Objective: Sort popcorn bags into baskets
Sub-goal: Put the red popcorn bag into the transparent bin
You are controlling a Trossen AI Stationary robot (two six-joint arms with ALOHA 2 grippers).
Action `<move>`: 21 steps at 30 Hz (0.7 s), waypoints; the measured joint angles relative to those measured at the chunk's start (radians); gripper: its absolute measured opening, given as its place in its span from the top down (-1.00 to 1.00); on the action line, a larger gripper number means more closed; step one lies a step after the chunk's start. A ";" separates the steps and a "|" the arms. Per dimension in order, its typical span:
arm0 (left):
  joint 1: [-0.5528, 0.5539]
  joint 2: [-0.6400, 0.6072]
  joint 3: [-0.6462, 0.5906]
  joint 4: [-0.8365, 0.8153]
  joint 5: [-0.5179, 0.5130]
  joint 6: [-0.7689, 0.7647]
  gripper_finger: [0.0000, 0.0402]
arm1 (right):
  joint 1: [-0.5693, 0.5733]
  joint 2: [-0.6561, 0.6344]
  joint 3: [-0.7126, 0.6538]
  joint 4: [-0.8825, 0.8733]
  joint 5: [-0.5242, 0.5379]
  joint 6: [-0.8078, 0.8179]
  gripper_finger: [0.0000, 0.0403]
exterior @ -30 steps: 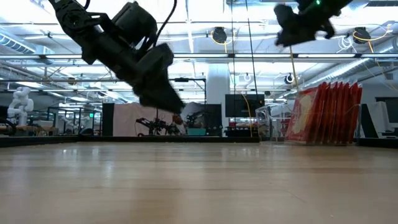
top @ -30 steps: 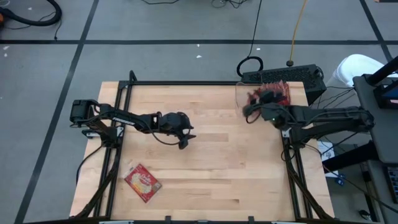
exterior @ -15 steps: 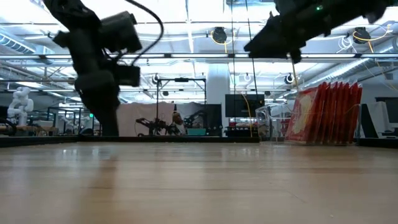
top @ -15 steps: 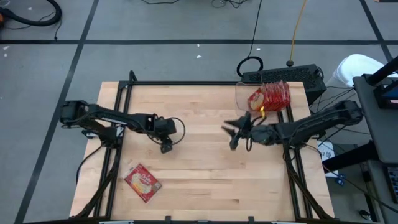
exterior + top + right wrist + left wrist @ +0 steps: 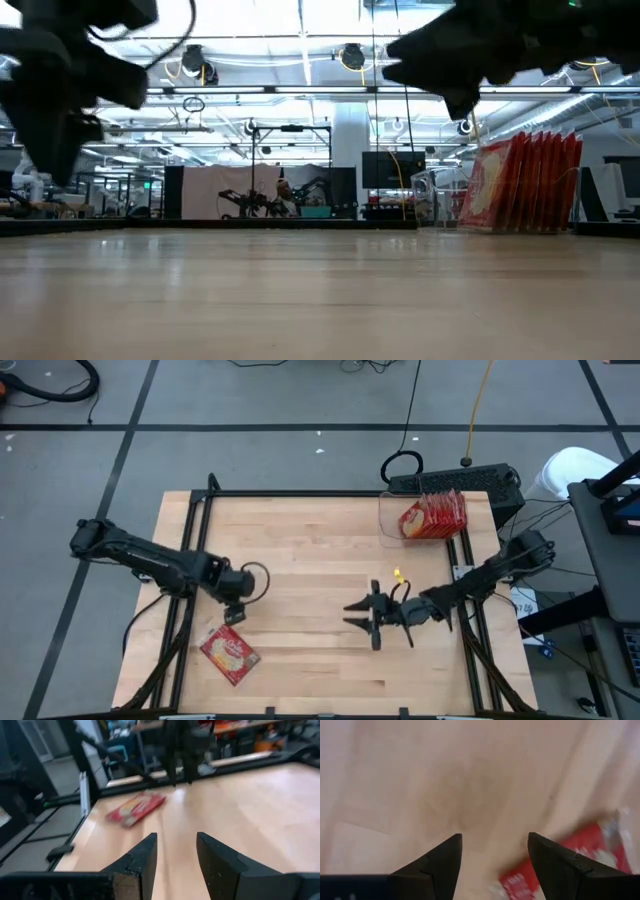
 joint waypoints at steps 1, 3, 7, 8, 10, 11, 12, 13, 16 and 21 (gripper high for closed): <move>-0.034 -0.006 0.000 0.001 0.001 -0.019 -0.14 | 0.008 0.015 0.000 0.000 -0.001 0.011 0.34; -0.103 -0.006 0.000 0.011 0.001 -0.060 -0.14 | 0.022 0.037 0.000 0.001 0.000 0.029 0.34; -0.274 0.009 0.000 0.030 0.030 -0.174 -0.14 | 0.046 0.071 0.000 -0.001 0.003 0.061 0.34; -0.313 0.016 0.000 0.031 0.038 -0.211 -0.14 | 0.053 0.078 0.000 0.002 0.002 0.063 0.34; -0.391 0.030 0.000 0.051 0.052 -0.308 -0.14 | 0.063 0.095 0.000 0.018 0.003 0.063 0.34; -0.429 0.039 0.000 0.074 0.068 -0.362 -0.14 | 0.067 0.103 0.000 0.022 0.004 0.063 0.34; -0.466 0.051 0.000 0.112 0.086 -0.412 -0.14 | 0.071 0.109 0.000 0.025 0.005 0.063 0.34; -0.505 0.065 0.000 0.156 0.092 -0.453 -0.14 | 0.073 0.113 0.000 0.031 0.004 0.063 0.34; -0.600 0.120 0.000 0.311 0.063 -0.526 -0.12 | 0.078 0.123 0.000 0.045 0.004 0.063 0.34; -0.679 0.249 0.000 0.461 0.027 -0.640 0.06 | 0.092 0.124 0.000 0.044 0.003 0.061 0.34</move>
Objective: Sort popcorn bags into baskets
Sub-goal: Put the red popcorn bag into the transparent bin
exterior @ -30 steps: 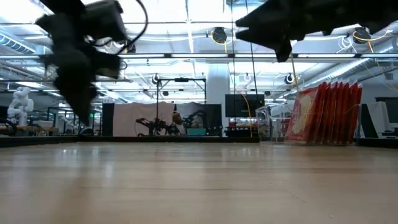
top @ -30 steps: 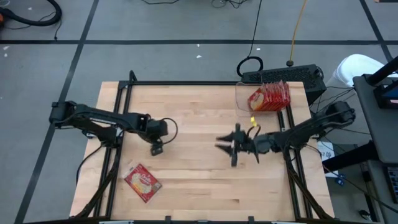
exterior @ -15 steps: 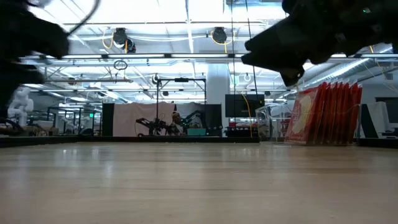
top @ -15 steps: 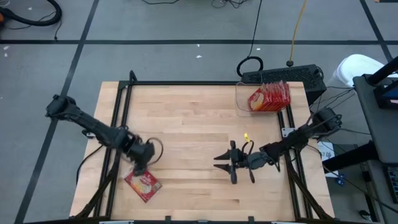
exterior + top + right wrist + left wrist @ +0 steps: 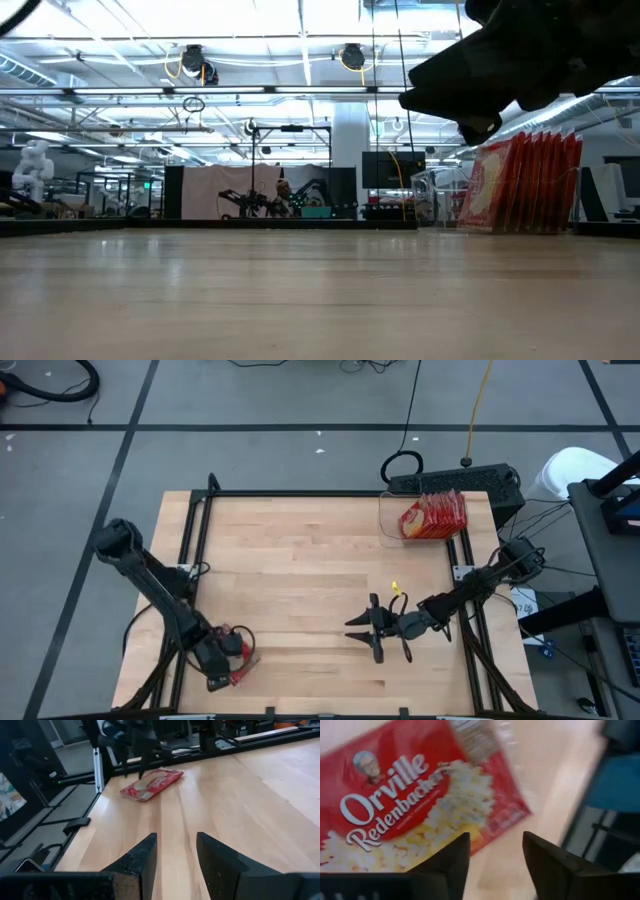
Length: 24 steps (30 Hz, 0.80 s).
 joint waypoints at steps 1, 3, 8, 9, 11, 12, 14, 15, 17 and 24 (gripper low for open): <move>-0.007 0.029 0.000 0.008 -0.007 -0.029 0.11 | 0.005 0.000 0.000 -0.001 0.000 -0.002 0.34; -0.018 0.081 0.000 0.017 -0.018 -0.073 0.21 | 0.014 0.000 0.000 -0.001 0.000 -0.005 0.34; -0.024 0.144 0.006 0.021 -0.052 -0.100 0.44 | 0.041 0.000 0.000 0.000 -0.001 0.014 0.34; -0.025 0.145 0.006 0.029 -0.084 -0.100 0.47 | 0.046 0.000 0.000 0.001 0.000 0.017 0.34; -0.012 0.147 0.004 0.048 -0.162 -0.091 0.52 | 0.058 0.000 0.000 0.001 -0.001 0.018 0.34; -0.001 0.149 0.003 0.064 -0.225 -0.068 0.53 | 0.063 0.000 0.000 0.004 -0.001 0.018 0.34; 0.022 0.152 0.000 0.108 -0.370 0.013 0.53 | 0.070 0.000 0.000 0.007 -0.001 0.022 0.34; 0.033 0.156 -0.002 0.131 -0.440 0.057 0.53 | 0.071 0.000 0.000 0.007 0.000 0.028 0.34; 0.058 0.157 -0.005 0.161 -0.558 0.117 0.51 | 0.073 0.000 0.000 0.006 0.000 0.045 0.34; 0.174 0.078 -0.002 0.122 -0.394 0.107 0.49 | 0.088 0.000 0.000 -0.001 0.000 0.096 0.34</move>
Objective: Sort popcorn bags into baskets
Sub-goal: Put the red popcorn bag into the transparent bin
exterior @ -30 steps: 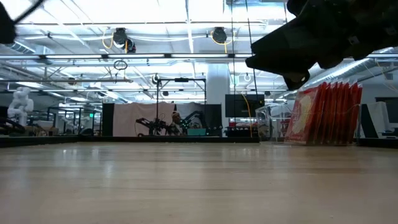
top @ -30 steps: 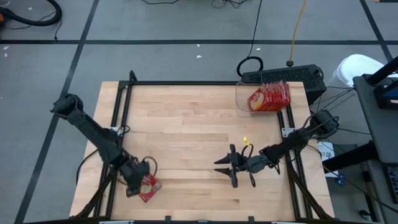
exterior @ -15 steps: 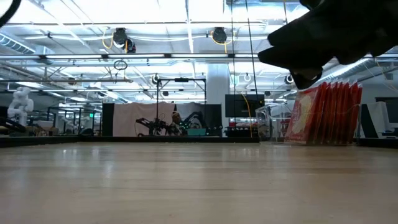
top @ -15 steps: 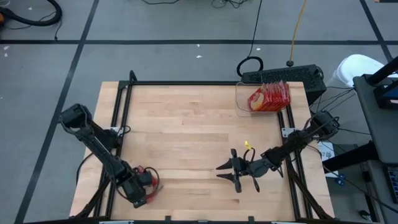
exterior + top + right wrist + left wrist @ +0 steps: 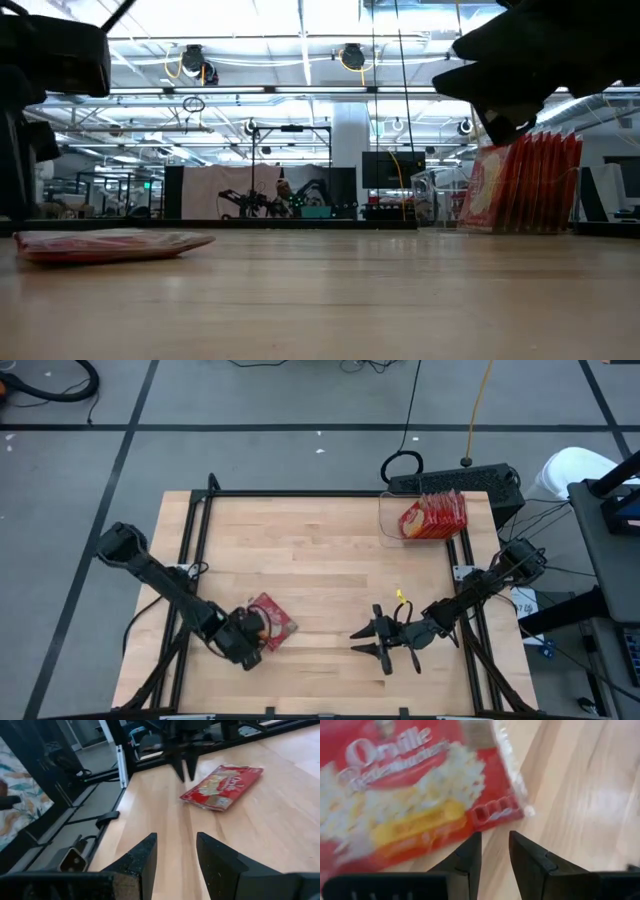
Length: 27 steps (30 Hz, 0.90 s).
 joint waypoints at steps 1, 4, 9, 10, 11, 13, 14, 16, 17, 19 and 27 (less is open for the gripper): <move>0.007 -0.020 0.000 -0.027 0.028 -0.012 0.48 | 0.003 0.000 0.000 -0.001 0.000 0.000 0.34; 0.003 -0.062 0.002 -0.105 0.065 0.004 0.48 | 0.015 0.000 0.000 -0.010 0.029 -0.013 0.34; 0.025 -0.139 0.002 -0.277 0.068 0.085 0.45 | 0.022 0.000 0.000 -0.009 0.052 -0.054 0.34; 0.042 -0.149 0.002 -0.306 0.068 0.085 0.41 | 0.023 0.000 0.000 -0.009 0.052 -0.061 0.34; 0.059 -0.156 0.002 -0.334 0.067 0.085 0.36 | 0.023 0.000 0.000 -0.008 0.052 -0.066 0.34; 0.084 -0.165 0.002 -0.405 0.042 0.094 0.23 | 0.022 0.000 0.000 -0.009 0.053 -0.074 0.34; 0.092 -0.164 0.001 -0.430 0.022 0.110 0.16 | 0.022 0.000 0.000 -0.012 0.053 -0.079 0.34; 0.101 -0.156 -0.005 -0.447 -0.008 0.151 -0.01 | 0.022 0.000 0.000 -0.015 0.055 -0.091 0.34; 0.106 -0.154 -0.012 -0.453 -0.017 0.177 -0.09 | 0.022 0.000 0.000 -0.016 0.059 -0.099 0.34; 0.112 -0.147 -0.029 -0.451 -0.021 0.208 -0.26 | 0.021 0.000 0.000 -0.023 0.080 -0.105 0.34; 0.106 -0.134 -0.104 -0.382 0.018 0.310 -0.61 | 0.021 0.000 0.000 -0.027 0.080 -0.155 0.34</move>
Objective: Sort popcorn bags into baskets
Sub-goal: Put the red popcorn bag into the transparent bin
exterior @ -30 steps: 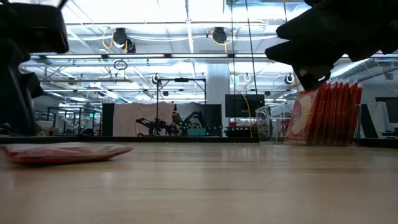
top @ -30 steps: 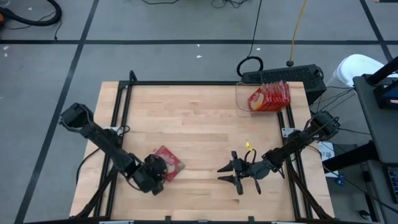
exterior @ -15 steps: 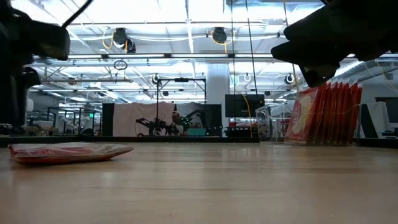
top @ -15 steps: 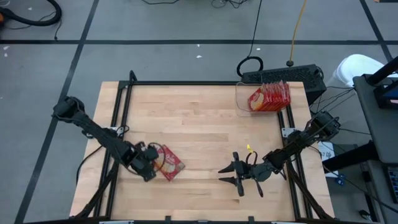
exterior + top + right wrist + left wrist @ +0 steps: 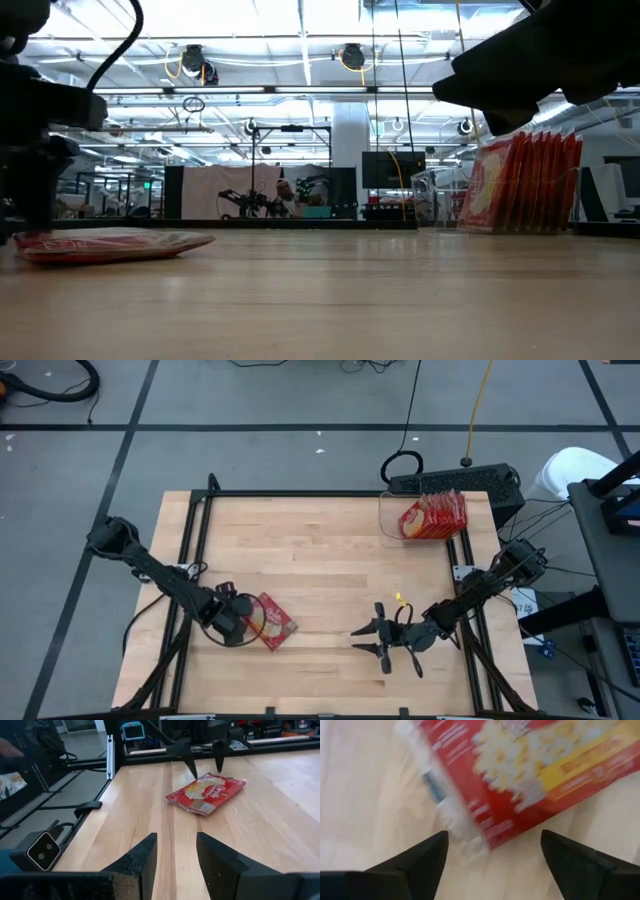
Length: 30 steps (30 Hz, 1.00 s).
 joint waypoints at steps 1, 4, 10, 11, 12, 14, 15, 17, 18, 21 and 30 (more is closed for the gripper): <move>0.000 0.000 -0.012 0.037 0.000 0.020 -0.61 | -0.001 0.000 0.000 0.004 0.000 -0.007 0.34; 0.001 -0.002 -0.055 0.138 -0.001 0.067 -0.51 | -0.012 0.000 0.000 0.003 0.000 -0.018 0.34; 0.009 0.001 -0.104 0.209 0.000 0.072 0.06 | -0.035 0.000 0.000 0.003 -0.001 -0.012 0.34; 0.009 0.002 -0.105 0.218 -0.006 0.074 0.20 | -0.036 0.000 0.000 0.003 -0.001 -0.009 0.34; 0.011 0.003 -0.106 0.228 -0.014 0.079 0.35 | -0.036 0.000 0.000 0.003 -0.001 -0.008 0.34; 0.014 0.005 -0.106 0.249 -0.034 0.098 0.67 | -0.037 0.000 0.000 0.003 -0.001 -0.006 0.34; 0.015 0.005 -0.107 0.261 -0.047 0.105 0.82 | -0.037 0.000 0.000 0.004 -0.001 -0.005 0.34; 0.017 0.005 -0.107 0.274 -0.084 0.112 0.93 | -0.038 0.000 0.000 0.015 0.001 0.012 0.34; 0.017 0.007 -0.108 0.279 -0.115 0.117 0.93 | -0.039 0.000 0.000 0.031 0.017 0.022 0.34; 0.014 0.008 -0.090 0.247 -0.233 0.207 0.96 | -0.039 0.000 0.016 0.067 0.100 0.036 0.34; 0.027 0.005 0.073 0.299 -0.553 0.833 0.98 | -0.032 -0.123 0.148 -0.183 0.294 0.016 0.34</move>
